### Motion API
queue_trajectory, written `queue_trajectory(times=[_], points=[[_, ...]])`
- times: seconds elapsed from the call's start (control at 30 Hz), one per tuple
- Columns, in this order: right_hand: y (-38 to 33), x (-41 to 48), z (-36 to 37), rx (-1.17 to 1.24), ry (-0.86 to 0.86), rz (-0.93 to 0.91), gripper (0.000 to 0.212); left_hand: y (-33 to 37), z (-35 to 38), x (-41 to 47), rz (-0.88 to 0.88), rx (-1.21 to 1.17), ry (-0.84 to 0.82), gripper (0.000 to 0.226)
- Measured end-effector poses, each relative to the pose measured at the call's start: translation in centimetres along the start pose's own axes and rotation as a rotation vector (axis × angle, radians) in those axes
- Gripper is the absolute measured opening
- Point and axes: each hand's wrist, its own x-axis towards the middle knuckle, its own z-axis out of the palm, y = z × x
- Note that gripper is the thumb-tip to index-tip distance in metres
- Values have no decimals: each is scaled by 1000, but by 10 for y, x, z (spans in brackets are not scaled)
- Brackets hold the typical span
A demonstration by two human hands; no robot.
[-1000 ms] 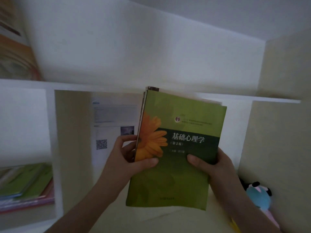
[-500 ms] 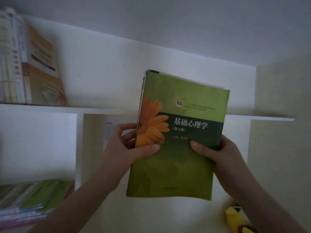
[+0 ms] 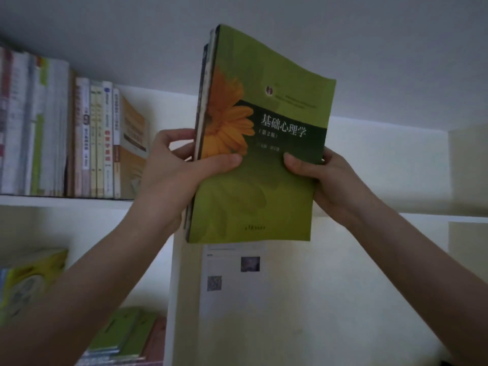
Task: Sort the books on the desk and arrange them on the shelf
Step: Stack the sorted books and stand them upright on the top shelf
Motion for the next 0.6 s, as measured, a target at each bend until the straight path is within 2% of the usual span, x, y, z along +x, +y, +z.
queue_trajectory(times=[0.1, 0.2, 0.47, 0.6], points=[[7, 37, 17, 57, -63, 12, 66, 3, -9, 21, 67, 64, 91, 92], [20, 71, 32, 98, -118, 26, 65, -2, -21, 43, 113, 123, 170, 83], [61, 149, 72, 96, -297, 47, 62, -25, -50, 84, 237, 301, 349, 78], [86, 175, 88, 105, -391, 63, 51, -43, -59, 90, 282, 409, 421, 75]])
